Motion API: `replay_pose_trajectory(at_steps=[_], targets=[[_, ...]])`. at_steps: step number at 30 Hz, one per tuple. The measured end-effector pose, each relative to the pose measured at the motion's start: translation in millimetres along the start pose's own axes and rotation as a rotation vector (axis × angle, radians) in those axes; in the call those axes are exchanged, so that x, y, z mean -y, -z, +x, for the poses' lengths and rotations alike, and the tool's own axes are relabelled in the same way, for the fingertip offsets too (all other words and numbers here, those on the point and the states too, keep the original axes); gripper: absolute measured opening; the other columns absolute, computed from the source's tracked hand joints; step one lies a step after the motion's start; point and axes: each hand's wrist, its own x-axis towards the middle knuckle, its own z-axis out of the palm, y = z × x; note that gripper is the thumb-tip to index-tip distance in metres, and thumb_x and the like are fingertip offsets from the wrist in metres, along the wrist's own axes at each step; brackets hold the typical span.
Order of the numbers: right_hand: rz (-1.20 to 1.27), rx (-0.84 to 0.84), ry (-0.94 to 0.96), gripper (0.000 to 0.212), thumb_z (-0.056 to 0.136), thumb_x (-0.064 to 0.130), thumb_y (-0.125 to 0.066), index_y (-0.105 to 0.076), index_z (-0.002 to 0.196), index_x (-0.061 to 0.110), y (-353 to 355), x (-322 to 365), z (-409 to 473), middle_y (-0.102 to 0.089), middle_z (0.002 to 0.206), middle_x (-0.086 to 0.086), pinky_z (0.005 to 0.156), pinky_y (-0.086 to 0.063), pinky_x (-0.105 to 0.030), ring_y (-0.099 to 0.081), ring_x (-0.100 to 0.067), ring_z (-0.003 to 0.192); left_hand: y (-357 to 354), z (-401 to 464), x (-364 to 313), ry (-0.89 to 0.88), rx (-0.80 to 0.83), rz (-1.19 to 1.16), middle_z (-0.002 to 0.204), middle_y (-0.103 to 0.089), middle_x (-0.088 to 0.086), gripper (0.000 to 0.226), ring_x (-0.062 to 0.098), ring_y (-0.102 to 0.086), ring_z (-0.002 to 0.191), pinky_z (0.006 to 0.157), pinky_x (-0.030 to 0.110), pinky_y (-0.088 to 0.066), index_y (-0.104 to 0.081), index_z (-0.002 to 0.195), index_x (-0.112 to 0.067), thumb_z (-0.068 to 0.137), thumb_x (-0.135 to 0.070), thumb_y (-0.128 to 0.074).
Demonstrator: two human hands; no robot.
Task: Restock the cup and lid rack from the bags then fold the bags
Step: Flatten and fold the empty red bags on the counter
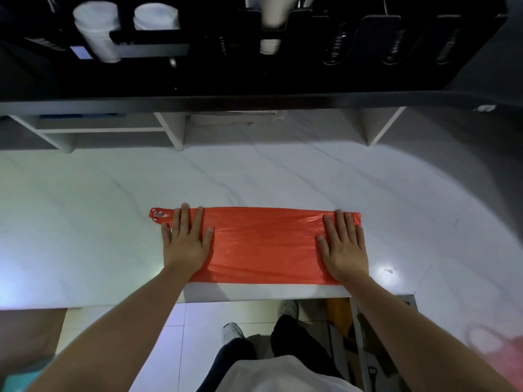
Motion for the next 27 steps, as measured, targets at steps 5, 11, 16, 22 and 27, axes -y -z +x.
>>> replay_pose_trajectory(at_steps=[5,11,16,22,27], targets=[[0.028,0.028,0.002,0.069,0.100,0.066,-0.003,0.007,0.160,0.034,12.2,8.7,-2.1,0.015,0.168,0.001,0.124,0.012,-0.048,0.025,-0.017,0.152,13.4,-4.5,-26.0,-0.067,-0.085,0.010,0.170,0.001,0.009,0.065,0.024,0.013,0.155,0.123,0.056,0.008,-0.011,0.162,-0.027,0.103,-0.054,-0.015],[0.069,-0.126,0.189,0.061,0.106,0.052,-0.022,-0.011,0.162,0.029,23.4,68.2,-4.2,0.003,0.170,-0.001,0.124,0.010,-0.048,0.011,-0.019,0.155,4.1,-18.8,-114.2,-0.348,-0.126,-0.012,0.170,-0.006,0.005,0.062,0.022,0.006,0.156,0.124,0.056,-0.001,-0.018,0.161,-0.025,0.103,-0.048,-0.022],[0.050,-0.009,0.199,0.060,0.106,0.046,-0.029,-0.012,0.161,0.028,-2.5,86.9,-1.9,0.004,0.169,0.000,0.125,0.001,-0.049,0.010,-0.020,0.155,-20.0,-19.5,-140.4,-0.329,-0.020,0.049,0.170,-0.001,0.000,0.061,0.021,0.007,0.156,0.124,0.055,-0.002,-0.018,0.161,-0.031,0.102,-0.049,-0.016],[0.002,-0.016,0.153,0.061,0.103,0.058,-0.025,-0.013,0.160,0.039,-8.3,58.1,-1.2,-0.001,0.170,0.003,0.126,-0.001,-0.050,0.007,-0.019,0.156,-29.7,-10.2,-102.1,-0.315,-0.048,0.051,0.170,-0.006,-0.003,0.058,0.021,0.001,0.157,0.124,0.054,-0.007,-0.021,0.159,-0.038,0.103,-0.053,-0.025],[-0.007,0.015,0.071,0.059,0.104,0.061,-0.014,0.005,0.158,0.045,-0.8,22.1,0.6,0.012,0.168,0.009,0.125,0.005,-0.046,0.018,-0.013,0.154,-19.7,0.2,-58.1,-0.266,-0.070,0.061,0.170,-0.009,-0.002,0.057,0.022,-0.001,0.157,0.125,0.050,-0.009,-0.023,0.159,-0.035,0.104,-0.050,-0.021]])
